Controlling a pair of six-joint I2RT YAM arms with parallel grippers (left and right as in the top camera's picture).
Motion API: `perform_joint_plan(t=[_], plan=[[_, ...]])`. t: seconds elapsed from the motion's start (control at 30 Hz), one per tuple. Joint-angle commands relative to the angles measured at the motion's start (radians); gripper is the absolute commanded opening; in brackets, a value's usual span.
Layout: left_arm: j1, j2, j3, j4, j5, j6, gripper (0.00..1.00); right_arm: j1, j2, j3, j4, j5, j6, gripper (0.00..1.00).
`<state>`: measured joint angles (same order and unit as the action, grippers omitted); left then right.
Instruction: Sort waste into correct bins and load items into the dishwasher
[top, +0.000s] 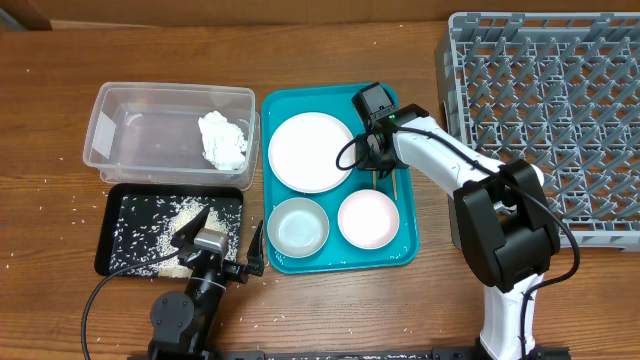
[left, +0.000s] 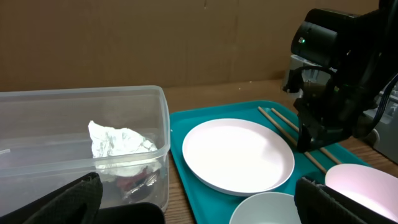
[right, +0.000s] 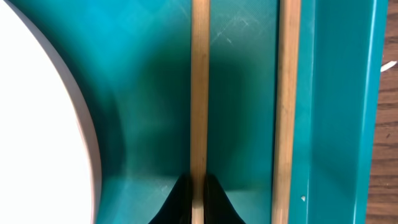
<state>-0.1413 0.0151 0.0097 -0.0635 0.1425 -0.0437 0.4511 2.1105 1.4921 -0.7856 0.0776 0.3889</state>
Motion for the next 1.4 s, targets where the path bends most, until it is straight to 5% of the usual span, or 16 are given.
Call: perform_joint_plan(t=[0.0, 0.17, 0.43, 0.8, 0.87, 0.93, 1.07, 1.2, 1.37], plan=[[0.010, -0.010, -0.005, -0.002, -0.004, 0.022, 1.00, -0.015, -0.039, 0.021, -0.030, 0.001, 0.001, 0.04], [0.010, -0.010, -0.005, -0.002, -0.004, 0.022, 1.00, -0.045, -0.201, 0.049, -0.069, 0.031, -0.029, 0.04], [0.010, -0.010, -0.005, -0.002, -0.004, 0.022, 1.00, -0.196, -0.445, 0.049, -0.151, 0.038, -0.286, 0.04], [0.010, -0.010, -0.005, -0.002, -0.004, 0.022, 1.00, -0.381, -0.321, -0.008, -0.194, 0.037, -0.476, 0.04], [0.010, -0.010, -0.005, -0.002, -0.004, 0.022, 1.00, -0.381, -0.314, -0.007, -0.201, 0.071, -0.476, 0.19], [0.010, -0.010, -0.005, -0.002, -0.004, 0.022, 1.00, -0.377, -0.317, -0.003, -0.206, 0.087, -0.476, 0.55], [0.010, -0.010, -0.005, -0.002, -0.004, 0.022, 1.00, -0.351, -0.346, 0.037, -0.246, 0.012, -0.471, 0.59], [0.010, -0.010, -0.005, -0.002, -0.004, 0.022, 1.00, -0.310, -0.397, 0.048, -0.242, -0.322, -0.465, 0.62], [0.010, -0.010, -0.005, -0.002, -0.004, 0.022, 1.00, -0.248, -0.397, 0.031, -0.227, -0.531, -0.431, 0.49]])
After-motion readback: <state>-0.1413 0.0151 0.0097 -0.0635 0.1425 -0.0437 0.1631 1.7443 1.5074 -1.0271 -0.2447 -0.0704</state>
